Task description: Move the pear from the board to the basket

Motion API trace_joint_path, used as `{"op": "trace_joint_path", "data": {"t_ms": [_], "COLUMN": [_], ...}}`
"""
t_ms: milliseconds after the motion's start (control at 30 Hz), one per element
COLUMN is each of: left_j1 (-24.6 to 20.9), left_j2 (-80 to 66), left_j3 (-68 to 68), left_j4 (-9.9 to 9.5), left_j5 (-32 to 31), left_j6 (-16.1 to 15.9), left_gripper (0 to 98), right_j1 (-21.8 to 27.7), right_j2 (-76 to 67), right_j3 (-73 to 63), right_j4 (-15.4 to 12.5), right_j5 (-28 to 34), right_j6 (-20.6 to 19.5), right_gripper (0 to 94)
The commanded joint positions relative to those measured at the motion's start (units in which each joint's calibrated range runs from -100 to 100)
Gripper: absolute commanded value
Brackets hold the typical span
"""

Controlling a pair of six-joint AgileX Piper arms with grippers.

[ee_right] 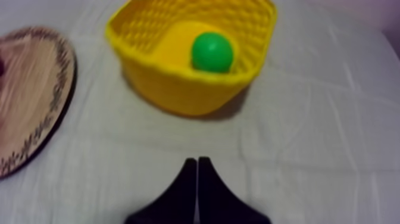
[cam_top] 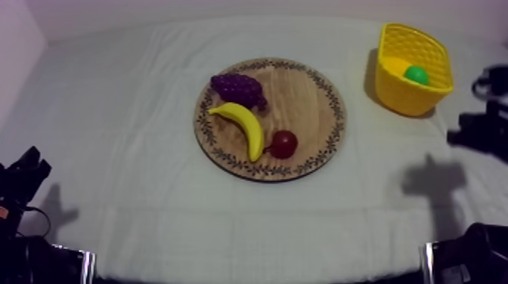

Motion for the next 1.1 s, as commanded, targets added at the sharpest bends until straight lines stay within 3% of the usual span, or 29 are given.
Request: {"op": "trace_joint_path", "data": {"t_ms": [0,133,300,600,1067], "left_j1": [-0.01,-0.01,-0.01,-0.01,-0.01], "left_j2": [-0.04,-0.04,-0.04,-0.04,-0.04], "left_j3": [0.0,0.0,0.0,0.0,0.0], "left_j4": [0.01,0.01,0.01,0.01,0.01], "left_j5": [0.0,0.0,0.0,0.0,0.0], "left_j6": [0.0,-0.01,0.0,0.01,0.01], "left_gripper": [0.1,0.1,0.1,0.1,0.1], "right_j1": [-2.31,-5.52,-6.9,-9.39,-9.59], "right_j2": [-24.07,-33.79,-36.85,-37.52,-37.55], "right_j3": [9.92,11.3,11.2,11.77,11.81], "right_j4": [6.63,10.64,11.47,11.4,11.38], "right_j5": [3.76,11.46,15.41,12.84,12.63], "right_j6": [-10.57,-15.84,-17.93,-8.79,-8.05], "right_gripper": [0.6,0.6,0.6,0.6,0.6]}}
